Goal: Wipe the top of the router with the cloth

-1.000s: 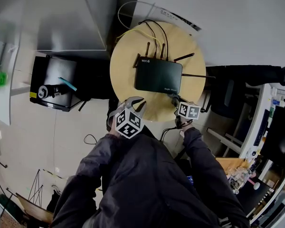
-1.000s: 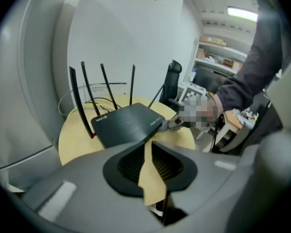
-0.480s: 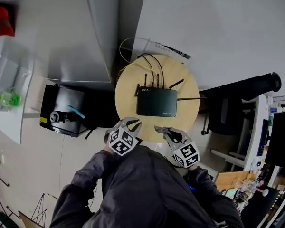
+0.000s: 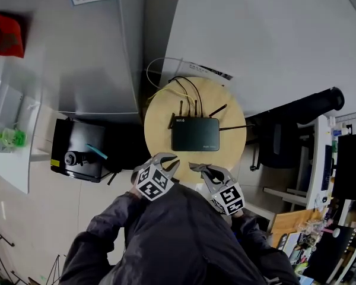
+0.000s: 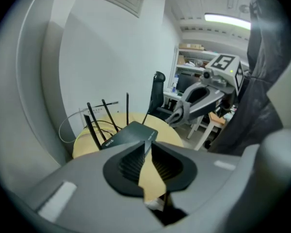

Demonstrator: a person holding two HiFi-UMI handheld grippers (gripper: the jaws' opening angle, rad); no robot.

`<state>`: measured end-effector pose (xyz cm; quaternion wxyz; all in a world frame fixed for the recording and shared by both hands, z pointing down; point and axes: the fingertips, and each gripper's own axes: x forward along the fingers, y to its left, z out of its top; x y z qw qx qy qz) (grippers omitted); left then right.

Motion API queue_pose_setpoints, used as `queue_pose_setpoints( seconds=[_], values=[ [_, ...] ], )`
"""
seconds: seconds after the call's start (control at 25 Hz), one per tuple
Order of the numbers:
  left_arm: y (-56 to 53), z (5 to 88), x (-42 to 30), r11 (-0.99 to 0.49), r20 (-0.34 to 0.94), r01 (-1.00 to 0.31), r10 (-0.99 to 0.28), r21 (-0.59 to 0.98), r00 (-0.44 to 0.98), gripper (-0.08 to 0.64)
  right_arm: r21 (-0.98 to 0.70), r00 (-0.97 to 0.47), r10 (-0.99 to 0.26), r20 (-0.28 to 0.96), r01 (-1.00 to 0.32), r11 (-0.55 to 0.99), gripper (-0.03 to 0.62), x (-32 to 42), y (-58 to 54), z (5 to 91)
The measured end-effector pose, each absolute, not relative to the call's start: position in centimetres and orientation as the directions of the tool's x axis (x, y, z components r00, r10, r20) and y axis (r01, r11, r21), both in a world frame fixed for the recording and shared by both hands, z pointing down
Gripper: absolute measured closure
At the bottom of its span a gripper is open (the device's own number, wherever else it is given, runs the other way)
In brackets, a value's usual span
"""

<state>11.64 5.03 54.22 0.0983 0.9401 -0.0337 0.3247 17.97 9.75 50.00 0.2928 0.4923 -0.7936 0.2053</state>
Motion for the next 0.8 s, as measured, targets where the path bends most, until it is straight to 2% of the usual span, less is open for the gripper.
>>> queue_pose_setpoints(
  seconds=[0.8],
  values=[
    [6.4, 54.4, 10.7, -0.986, 0.621, 0.016, 0.116, 0.164, 0.775, 0.512, -0.028, -0.271, -0.697, 0.664, -0.94, 0.339, 0.56, 15.9, 10.7, 49.2]
  ],
)
